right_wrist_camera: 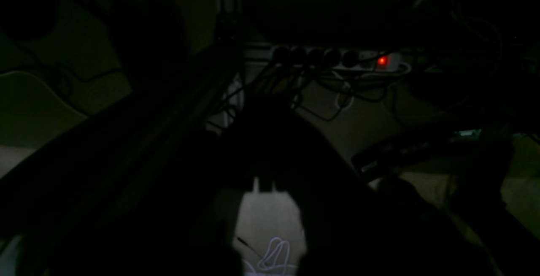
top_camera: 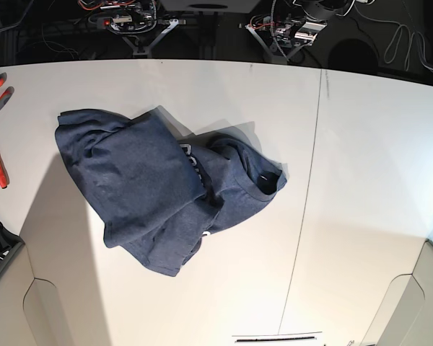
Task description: Layout the t-shirt on the table in an organized manner, then fold the t-shirt properly
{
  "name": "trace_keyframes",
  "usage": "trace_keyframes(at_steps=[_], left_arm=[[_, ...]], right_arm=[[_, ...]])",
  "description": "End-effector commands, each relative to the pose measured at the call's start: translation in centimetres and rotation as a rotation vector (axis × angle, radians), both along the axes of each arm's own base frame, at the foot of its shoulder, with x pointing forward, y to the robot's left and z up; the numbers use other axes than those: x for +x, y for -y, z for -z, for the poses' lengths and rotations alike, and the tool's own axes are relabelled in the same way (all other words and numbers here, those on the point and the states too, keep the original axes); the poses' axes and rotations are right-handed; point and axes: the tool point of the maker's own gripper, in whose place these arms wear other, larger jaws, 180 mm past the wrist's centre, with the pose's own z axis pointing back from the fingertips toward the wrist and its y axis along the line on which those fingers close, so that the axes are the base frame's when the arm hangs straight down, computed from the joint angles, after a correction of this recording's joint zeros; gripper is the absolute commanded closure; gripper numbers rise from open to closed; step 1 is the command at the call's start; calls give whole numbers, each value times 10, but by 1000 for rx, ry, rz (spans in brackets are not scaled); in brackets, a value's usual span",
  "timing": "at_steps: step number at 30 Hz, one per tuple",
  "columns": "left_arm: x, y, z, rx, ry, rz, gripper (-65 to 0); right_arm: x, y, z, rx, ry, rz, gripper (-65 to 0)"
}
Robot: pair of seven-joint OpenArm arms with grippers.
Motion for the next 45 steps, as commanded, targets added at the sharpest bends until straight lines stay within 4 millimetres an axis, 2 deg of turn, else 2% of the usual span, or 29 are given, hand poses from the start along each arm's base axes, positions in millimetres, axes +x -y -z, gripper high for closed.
trace_keyframes(at_steps=[1, 15, 27, 35, 40, 45], left_arm=[[6, 1, -1, -9, 12, 0, 0], [6, 1, -1, -9, 13, 0, 0], [5, 1, -1, -9, 10, 0, 0], [-7, 0, 0, -7, -7, -1, 0], [-21, -24, 2, 26, 1, -8, 0], [-41, -63, -1, 80, 16, -5, 0]], right_arm=[[10, 0, -1, -2, 28, 7, 0], [27, -7, -6, 17, 71, 8, 0], [27, -7, -6, 17, 71, 8, 0], [25, -6, -5, 14, 68, 8, 0], [14, 6, -4, -5, 51, 6, 0], [-10, 29, -1, -41, 20, -8, 0]])
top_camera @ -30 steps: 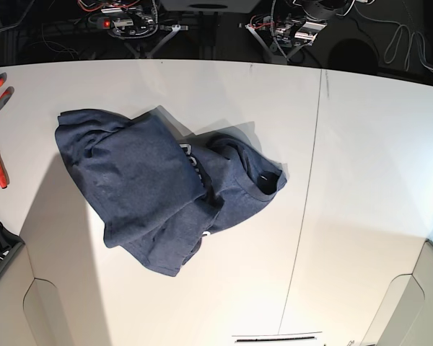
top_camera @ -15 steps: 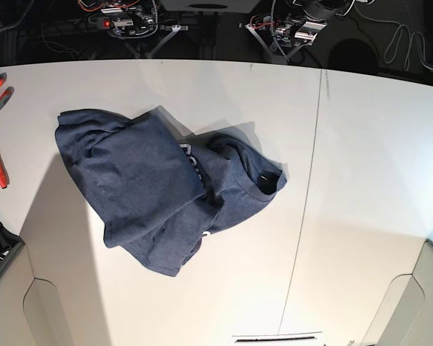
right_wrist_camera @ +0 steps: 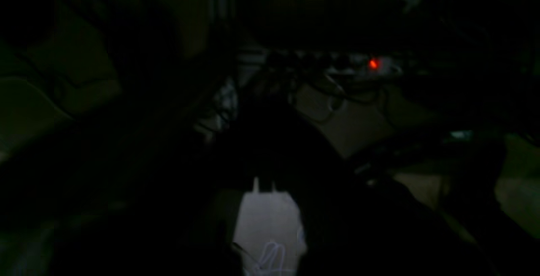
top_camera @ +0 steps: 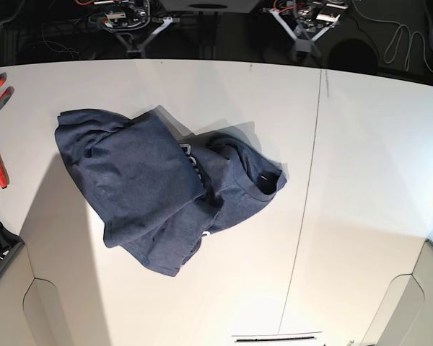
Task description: Layout the t-shirt on the table in an organized manner, then fold the t-shirt properly
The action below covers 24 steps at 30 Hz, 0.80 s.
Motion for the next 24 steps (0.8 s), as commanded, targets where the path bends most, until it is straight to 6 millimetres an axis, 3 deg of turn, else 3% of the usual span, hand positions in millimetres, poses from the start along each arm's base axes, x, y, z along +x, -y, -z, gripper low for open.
trace_keyframes(at_steps=[1, 5, 10, 19, 24], left_arm=[[0, -5, -2, 3, 17, 2, 0], [-15, -21, -10, 14, 40, -16, 0], [-37, -21, -26, -3, 75, -5, 0], [-62, 10, -70, -76, 167, 34, 0], [-57, 15, -103, -101, 246, 74, 0]], right_arm=[[-1, 8, -1, -15, 10, -11, 0], [-22, 21, -4, -27, 9, -44, 0], [-50, 21, -16, 0, 29, -58, 0], [-106, -19, -61, 102, 83, -142, 0], [-112, -38, -95, 113, 155, -170, 0]])
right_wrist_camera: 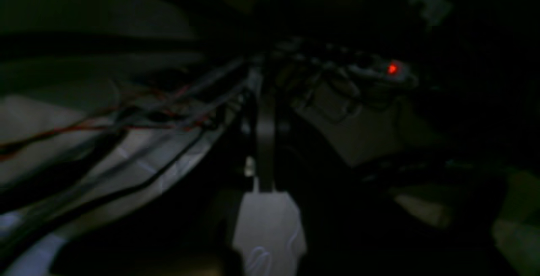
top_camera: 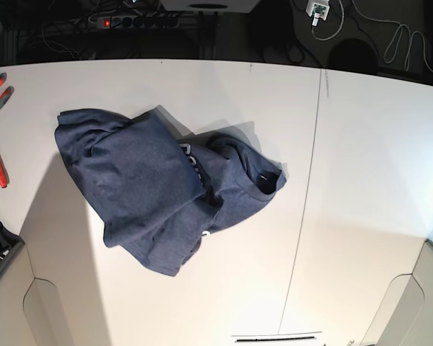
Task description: Layout the t-shirt on the table in an organized manner, then fold the t-shirt properly
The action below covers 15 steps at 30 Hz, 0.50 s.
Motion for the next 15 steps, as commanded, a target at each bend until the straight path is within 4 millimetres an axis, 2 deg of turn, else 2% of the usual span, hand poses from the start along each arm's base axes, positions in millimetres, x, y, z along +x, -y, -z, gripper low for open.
trace_keyframes(at_steps=[1, 9, 15], left_arm=[[1, -3, -10, 0, 28, 16, 0], [32, -7, -69, -11, 175, 131, 0], [49, -3, -87, -15, 214, 170, 0]], right_arm=[[-2, -2, -10, 1, 25, -2, 0], [36, -1, -67, -117, 244, -20, 0], [74, 5, -98, -178, 385, -4, 0]])
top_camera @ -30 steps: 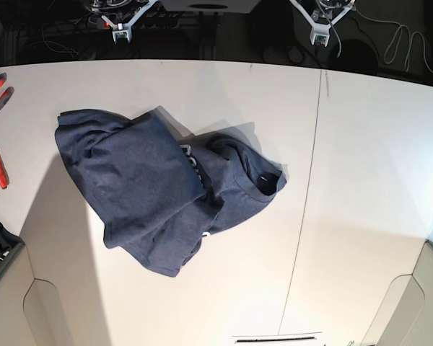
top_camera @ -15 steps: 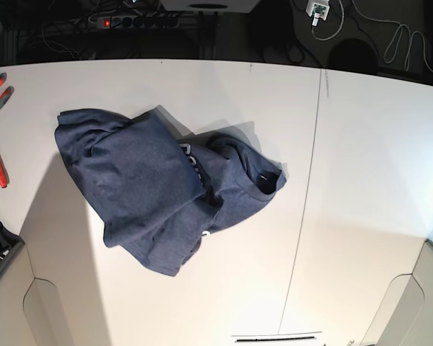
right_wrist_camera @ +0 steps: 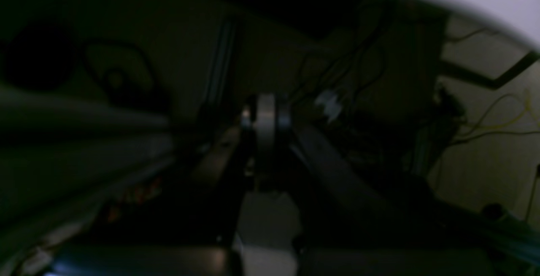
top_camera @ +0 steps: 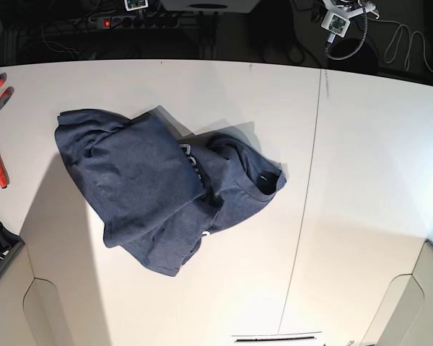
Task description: Layout the t-shirt on the table in an organized manner, then fold the t-shirt properly
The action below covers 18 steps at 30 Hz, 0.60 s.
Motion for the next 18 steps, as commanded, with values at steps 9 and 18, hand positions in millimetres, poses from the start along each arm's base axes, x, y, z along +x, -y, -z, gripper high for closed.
trace_keyframes(at_steps=[9, 18], left_arm=[[66, 20, -46, -33, 217, 50, 0], [164, 28, -90, 6, 489, 83, 0]], right_arm=[[75, 39, -34, -78, 219, 61, 0], [175, 78, -63, -96, 429, 76, 0]])
